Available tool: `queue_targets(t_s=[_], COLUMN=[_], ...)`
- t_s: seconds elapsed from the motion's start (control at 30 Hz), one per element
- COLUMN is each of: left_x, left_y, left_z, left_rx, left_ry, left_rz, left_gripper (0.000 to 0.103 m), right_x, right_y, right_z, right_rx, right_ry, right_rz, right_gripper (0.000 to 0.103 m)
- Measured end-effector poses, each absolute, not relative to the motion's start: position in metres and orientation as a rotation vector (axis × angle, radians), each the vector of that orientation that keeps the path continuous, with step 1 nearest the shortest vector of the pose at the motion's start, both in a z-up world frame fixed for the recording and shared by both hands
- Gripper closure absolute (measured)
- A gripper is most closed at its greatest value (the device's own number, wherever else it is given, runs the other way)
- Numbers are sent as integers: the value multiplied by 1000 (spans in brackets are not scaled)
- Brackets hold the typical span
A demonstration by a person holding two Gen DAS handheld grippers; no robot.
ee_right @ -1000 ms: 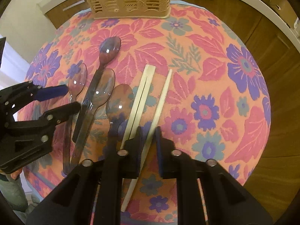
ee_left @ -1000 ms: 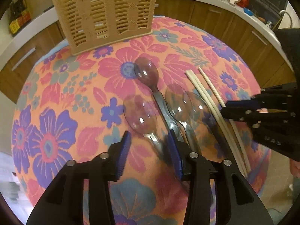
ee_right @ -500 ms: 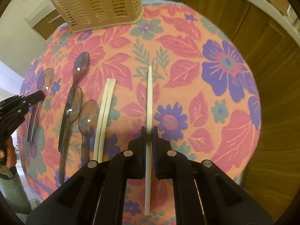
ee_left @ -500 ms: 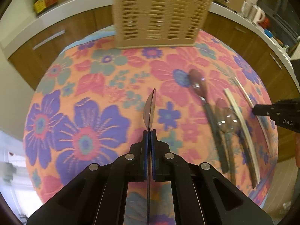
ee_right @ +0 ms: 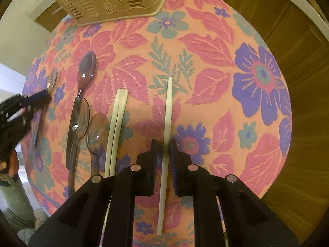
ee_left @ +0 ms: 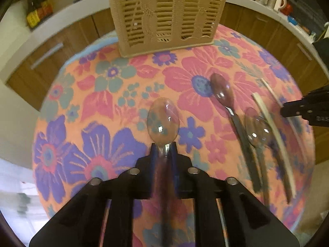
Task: Organize utensils
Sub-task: 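Lift the chopstick and spoon upright and carry them above the basket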
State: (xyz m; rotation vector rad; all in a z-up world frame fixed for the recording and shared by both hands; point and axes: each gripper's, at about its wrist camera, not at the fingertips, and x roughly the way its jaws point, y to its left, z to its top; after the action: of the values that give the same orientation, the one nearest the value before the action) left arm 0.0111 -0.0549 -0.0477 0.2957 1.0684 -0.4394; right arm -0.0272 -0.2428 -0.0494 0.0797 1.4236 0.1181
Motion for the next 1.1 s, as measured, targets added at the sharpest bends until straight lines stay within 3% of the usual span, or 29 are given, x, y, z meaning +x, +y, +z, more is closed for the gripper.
queue_targets(t_s=[0.27, 0.7, 0.93, 1.1], left_x=[14, 51, 79, 108], left_y=[-38, -44, -52, -49], left_z=[4, 157, 186, 174], left_rx=[107, -91, -170, -219], left_ry=[889, 417, 243, 218], left_rz=[-515, -563, -565, -563], left_gripper=[93, 93, 93, 93], right_x=[-20, 23, 57, 93], right_y=[-228, -224, -228, -228], right_z=[-8, 146, 195, 191], right_rx=[79, 205, 188, 172], right_ry=[1190, 627, 397, 346], right_rz=[205, 352, 265, 166], right_gripper=[99, 99, 99, 99])
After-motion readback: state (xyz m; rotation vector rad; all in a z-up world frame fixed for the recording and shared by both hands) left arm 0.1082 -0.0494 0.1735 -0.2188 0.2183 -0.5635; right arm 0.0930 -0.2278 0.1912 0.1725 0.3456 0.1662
